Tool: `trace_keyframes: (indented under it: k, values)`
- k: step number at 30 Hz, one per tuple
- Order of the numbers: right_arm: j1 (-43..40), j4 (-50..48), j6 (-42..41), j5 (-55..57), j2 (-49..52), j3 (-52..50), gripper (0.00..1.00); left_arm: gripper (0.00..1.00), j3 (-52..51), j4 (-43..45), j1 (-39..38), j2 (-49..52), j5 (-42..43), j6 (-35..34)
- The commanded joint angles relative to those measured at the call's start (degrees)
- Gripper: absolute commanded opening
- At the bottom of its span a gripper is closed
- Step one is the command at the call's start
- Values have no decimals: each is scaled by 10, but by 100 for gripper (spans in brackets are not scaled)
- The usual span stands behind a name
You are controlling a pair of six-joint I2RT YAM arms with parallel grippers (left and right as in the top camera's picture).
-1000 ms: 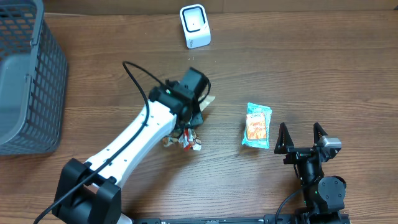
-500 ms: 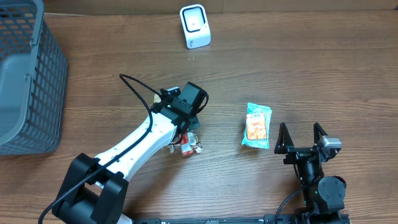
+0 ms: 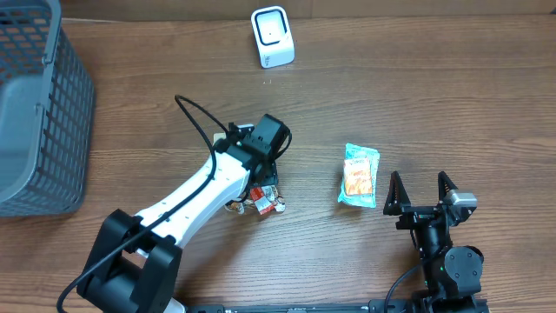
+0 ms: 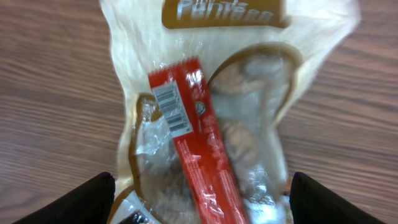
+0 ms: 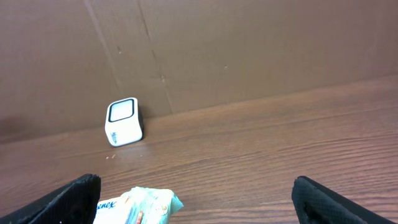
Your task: Scan the item barcode
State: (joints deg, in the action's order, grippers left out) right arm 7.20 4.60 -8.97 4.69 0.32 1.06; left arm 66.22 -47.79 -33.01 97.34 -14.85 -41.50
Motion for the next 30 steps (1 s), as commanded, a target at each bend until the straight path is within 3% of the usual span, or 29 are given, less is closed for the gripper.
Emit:
trace_keyframes:
  k: [1,4,8,9,13,14,16,19,30]
  values:
    - [-2,-3,2,3,-2,-6,100,81,111,-40,-1,-40,4,27]
    - [-2,-3,2,3,-2,-6,100,90,178,-54,-10,-45,82,27]
    - [-2,-3,2,3,-2,-6,100,95,201,-28,-31,-44,194,17]
    - [-2,-3,2,3,-2,-6,100,99,201,-21,-37,-42,211,17]
    - [-2,-3,2,3,-2,-6,100,100,201,-7,-60,-33,218,16]
    - [-2,-3,2,3,-2,-6,100,95,201,-2,-67,-28,219,16]
    - [-2,-3,2,3,-2,-6,100,68,201,0,-78,-18,220,-6]
    - [-2,-3,2,3,-2,-6,100,52,201,1,-99,2,219,-34]
    - [-2,-3,2,3,-2,-6,100,56,201,45,-155,86,228,-35]
